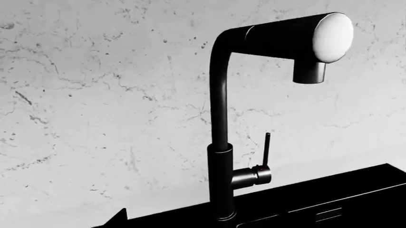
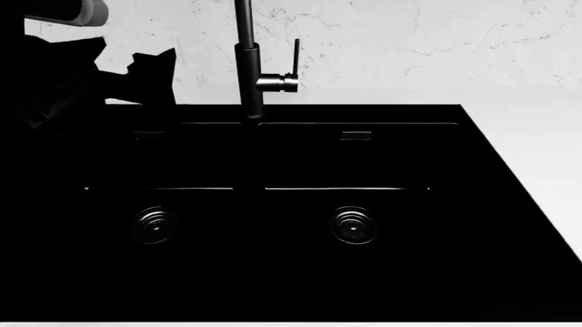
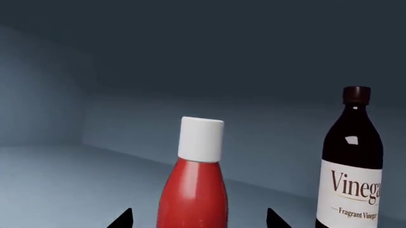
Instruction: Pick the chicken breast from the plate and place it on the cutting board. Then pick the condiment bottle from the cabinet and place it next to the cutting board.
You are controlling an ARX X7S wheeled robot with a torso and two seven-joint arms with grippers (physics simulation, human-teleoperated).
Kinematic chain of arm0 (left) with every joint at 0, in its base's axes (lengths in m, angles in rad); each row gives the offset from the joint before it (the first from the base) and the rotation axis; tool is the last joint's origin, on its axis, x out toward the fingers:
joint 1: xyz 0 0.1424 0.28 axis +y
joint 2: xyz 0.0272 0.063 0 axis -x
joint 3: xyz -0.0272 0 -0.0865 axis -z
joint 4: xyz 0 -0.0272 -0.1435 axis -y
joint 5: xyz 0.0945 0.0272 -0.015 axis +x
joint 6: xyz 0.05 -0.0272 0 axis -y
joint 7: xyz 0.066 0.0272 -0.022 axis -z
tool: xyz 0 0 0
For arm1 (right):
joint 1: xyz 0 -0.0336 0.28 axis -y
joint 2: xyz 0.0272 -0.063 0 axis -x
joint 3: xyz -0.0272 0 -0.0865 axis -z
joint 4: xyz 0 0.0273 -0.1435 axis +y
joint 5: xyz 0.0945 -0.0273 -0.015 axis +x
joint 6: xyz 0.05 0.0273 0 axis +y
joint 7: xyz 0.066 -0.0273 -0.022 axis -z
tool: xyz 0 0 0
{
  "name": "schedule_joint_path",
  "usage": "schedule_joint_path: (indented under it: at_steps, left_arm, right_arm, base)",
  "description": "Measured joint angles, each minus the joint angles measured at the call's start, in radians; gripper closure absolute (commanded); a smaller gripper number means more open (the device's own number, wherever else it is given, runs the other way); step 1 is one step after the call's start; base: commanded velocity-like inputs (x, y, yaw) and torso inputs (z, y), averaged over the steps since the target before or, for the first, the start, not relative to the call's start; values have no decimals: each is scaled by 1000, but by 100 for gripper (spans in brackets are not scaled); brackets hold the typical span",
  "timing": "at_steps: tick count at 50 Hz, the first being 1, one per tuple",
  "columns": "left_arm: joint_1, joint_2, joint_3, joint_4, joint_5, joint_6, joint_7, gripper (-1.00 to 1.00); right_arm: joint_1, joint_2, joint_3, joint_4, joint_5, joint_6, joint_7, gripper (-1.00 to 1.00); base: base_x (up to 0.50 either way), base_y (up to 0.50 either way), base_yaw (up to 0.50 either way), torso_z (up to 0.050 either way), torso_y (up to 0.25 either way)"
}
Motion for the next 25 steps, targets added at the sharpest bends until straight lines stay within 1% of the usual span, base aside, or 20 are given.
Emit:
schedule_joint_path:
  at_steps: [7, 13, 25]
  left_arm:
    - [0, -2, 3, 3, 1, 5, 8, -100]
    - [2, -5, 7, 8, 4, 13, 19, -100]
    - [9, -8, 4, 7, 0, 21, 18, -100]
  right_arm:
    - [-1, -1, 8, -2, -21, 0, -4, -100]
    - [29, 1, 60, -25, -55, 0, -6, -100]
    - [37, 1, 40, -30, -58, -5, -10, -100]
  base:
    - [0, 0, 0, 0, 0]
    - [0, 0, 0, 0, -242]
    - [0, 0, 0, 0, -2]
